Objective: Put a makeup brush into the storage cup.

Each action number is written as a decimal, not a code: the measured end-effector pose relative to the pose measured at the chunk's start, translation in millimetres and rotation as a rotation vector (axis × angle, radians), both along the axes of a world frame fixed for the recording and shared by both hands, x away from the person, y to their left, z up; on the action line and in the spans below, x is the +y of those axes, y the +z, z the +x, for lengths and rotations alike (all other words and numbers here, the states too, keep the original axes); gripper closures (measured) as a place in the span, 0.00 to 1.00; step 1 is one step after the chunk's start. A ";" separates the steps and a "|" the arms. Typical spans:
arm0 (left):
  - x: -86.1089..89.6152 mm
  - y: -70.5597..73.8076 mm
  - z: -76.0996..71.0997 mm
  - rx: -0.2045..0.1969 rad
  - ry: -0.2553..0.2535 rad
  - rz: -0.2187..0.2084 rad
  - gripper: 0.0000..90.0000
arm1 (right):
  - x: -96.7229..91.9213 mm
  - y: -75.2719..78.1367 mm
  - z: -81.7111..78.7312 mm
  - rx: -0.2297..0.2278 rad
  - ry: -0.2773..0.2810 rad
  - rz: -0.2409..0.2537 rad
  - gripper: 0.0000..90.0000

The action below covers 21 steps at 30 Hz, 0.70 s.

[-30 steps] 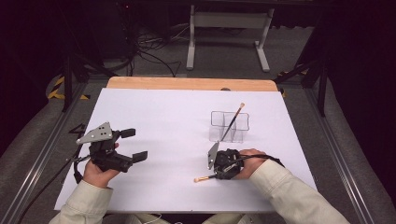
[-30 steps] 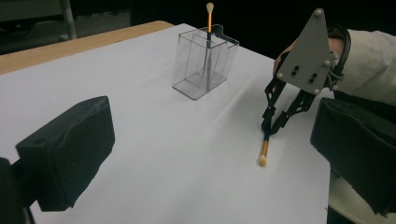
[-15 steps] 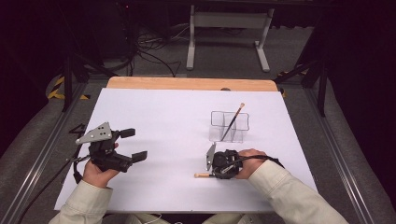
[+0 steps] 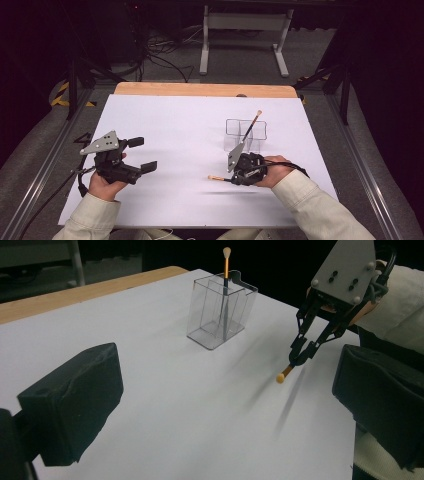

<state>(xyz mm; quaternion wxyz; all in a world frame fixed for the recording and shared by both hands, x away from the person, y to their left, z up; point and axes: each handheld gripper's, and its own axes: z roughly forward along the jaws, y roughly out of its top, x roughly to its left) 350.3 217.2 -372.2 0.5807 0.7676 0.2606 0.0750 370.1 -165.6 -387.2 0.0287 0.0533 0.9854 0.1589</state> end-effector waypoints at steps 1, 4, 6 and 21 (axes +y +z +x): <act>-0.2 -0.1 0.0 0.003 -0.001 0.000 0.01 | -0.8 2.2 0.2 -0.001 -0.007 0.013 0.92; -0.3 -0.2 0.3 0.000 -0.001 0.000 0.01 | -3.5 8.9 0.7 -0.001 -0.027 0.049 0.92; 0.0 0.5 0.5 -0.002 -0.003 -0.003 0.01 | -5.0 12.9 1.2 -0.009 -0.030 0.065 0.92; 3.0 2.2 -0.4 -0.018 0.002 -0.013 0.01 | -13.3 38.6 3.3 -0.089 -0.079 0.219 0.92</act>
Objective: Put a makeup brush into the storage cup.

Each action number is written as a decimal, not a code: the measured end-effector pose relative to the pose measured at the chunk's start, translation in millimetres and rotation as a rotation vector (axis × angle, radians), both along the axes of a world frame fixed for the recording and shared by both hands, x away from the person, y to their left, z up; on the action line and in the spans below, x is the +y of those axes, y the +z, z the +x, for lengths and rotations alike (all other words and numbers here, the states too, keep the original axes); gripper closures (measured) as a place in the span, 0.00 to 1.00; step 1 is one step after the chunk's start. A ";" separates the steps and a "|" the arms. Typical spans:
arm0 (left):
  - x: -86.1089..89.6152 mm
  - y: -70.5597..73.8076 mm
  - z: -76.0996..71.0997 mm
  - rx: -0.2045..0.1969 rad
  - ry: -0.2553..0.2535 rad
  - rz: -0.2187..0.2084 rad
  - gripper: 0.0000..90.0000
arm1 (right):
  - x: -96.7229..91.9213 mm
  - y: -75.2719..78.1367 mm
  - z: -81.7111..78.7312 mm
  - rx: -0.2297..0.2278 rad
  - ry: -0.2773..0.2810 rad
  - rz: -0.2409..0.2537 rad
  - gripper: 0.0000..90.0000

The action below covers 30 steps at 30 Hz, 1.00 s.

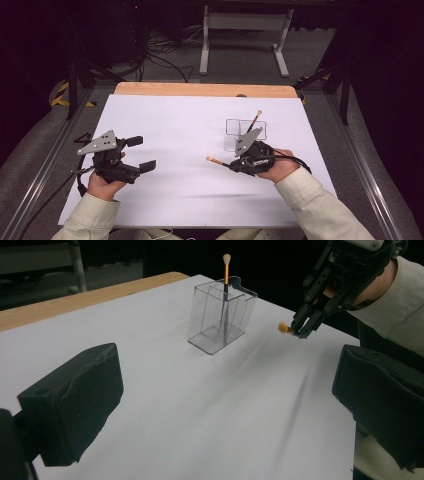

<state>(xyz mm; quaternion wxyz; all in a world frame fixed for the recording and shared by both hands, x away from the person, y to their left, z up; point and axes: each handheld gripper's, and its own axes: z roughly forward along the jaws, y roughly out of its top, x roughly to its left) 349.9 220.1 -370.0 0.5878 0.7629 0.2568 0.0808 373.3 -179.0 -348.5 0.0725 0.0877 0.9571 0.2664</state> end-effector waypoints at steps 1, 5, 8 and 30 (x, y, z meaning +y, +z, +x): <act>-0.1 -0.1 -0.2 0.005 -0.001 0.000 0.01 | -1.2 2.1 -0.2 -0.009 -0.006 0.009 0.92; -0.9 -0.5 -0.6 0.005 0.002 0.004 0.01 | -4.3 7.6 -0.7 -0.027 -0.017 0.060 0.92; -1.0 -0.9 -1.2 -0.006 0.000 0.006 0.01 | -7.6 11.1 -0.7 -0.040 -0.030 0.102 0.92; 3.6 -4.7 -3.6 -0.021 0.016 -0.001 0.01 | -32.4 19.6 1.1 -0.137 -0.156 0.385 0.92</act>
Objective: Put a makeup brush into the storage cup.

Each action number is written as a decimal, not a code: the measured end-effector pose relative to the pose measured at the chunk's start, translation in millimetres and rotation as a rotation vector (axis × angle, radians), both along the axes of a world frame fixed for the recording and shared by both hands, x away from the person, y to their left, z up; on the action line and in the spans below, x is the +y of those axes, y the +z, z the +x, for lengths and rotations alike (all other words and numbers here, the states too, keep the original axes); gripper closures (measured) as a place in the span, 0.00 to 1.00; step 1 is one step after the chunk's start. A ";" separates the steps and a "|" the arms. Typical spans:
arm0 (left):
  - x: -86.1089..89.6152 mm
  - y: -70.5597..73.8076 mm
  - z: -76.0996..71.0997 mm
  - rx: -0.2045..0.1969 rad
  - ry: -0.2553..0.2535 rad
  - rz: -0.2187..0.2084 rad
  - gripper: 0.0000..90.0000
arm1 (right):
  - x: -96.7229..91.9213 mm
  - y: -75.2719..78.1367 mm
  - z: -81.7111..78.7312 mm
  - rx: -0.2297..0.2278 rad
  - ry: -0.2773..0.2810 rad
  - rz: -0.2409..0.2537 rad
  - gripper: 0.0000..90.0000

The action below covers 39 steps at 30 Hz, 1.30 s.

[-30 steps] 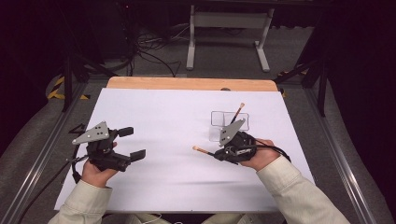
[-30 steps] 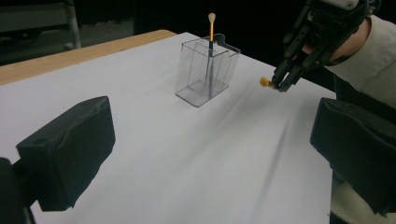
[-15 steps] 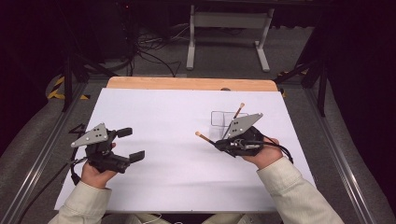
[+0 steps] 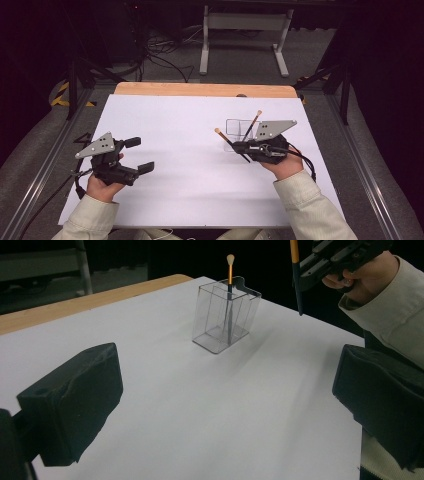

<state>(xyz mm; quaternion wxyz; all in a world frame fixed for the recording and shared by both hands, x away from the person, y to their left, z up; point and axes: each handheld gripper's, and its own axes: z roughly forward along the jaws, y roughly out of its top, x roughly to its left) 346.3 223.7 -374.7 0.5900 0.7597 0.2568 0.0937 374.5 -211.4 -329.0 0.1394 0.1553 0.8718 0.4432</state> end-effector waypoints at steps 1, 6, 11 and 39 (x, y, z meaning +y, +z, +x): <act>0.0 -0.1 -0.3 0.003 0.001 -0.001 0.01 | -1.1 0.2 -0.3 -0.003 -0.005 0.012 0.92; -0.1 -0.7 -0.1 0.001 -0.001 -0.004 0.01 | -6.5 -0.6 -1.5 -0.032 -0.030 0.066 0.92; 0.0 -1.7 0.5 0.000 -0.001 0.003 0.01 | -10.8 -1.3 -1.6 -0.049 -0.054 0.113 0.92; -1.5 -3.0 -0.3 0.008 -0.005 -0.004 0.01 | -25.5 -11.8 9.2 -0.149 -0.180 0.313 0.92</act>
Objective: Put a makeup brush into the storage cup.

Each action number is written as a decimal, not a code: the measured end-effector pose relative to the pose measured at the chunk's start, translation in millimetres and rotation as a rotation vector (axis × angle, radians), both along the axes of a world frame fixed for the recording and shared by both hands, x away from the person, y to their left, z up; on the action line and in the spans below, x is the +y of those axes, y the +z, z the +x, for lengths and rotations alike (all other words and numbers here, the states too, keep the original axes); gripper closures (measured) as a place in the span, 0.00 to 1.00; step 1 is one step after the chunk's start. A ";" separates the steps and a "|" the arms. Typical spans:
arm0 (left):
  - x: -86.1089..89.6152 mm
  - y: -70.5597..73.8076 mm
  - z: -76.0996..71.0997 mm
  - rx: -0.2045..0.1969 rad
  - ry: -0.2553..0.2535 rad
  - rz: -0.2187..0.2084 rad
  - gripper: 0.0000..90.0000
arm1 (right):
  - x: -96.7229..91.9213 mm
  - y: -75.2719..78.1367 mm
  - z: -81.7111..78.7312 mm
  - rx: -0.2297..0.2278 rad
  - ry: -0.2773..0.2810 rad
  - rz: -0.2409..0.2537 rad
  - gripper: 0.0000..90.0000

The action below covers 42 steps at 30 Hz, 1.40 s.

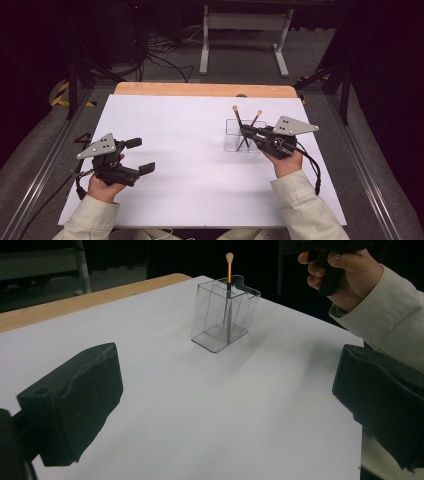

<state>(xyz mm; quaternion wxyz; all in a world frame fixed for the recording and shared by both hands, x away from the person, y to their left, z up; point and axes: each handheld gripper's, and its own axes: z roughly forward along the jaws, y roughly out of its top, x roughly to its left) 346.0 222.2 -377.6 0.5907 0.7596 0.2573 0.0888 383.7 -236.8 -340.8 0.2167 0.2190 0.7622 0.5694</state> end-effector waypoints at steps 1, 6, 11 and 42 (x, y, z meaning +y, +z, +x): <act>0.1 0.1 0.2 -0.004 0.001 0.000 0.01 | -0.5 0.0 0.9 0.000 -0.005 0.007 0.92; 0.6 -0.1 0.4 -0.007 0.002 0.004 0.01 | -3.2 -0.1 5.6 -0.012 -0.022 0.058 0.92; 0.6 -0.3 -0.1 -0.004 0.000 0.000 0.01 | -4.2 -1.5 10.8 -0.026 -0.044 0.090 0.92; 1.4 -3.0 0.5 0.004 -0.001 0.002 0.01 | -9.3 -18.9 43.0 -0.043 -0.202 0.220 0.92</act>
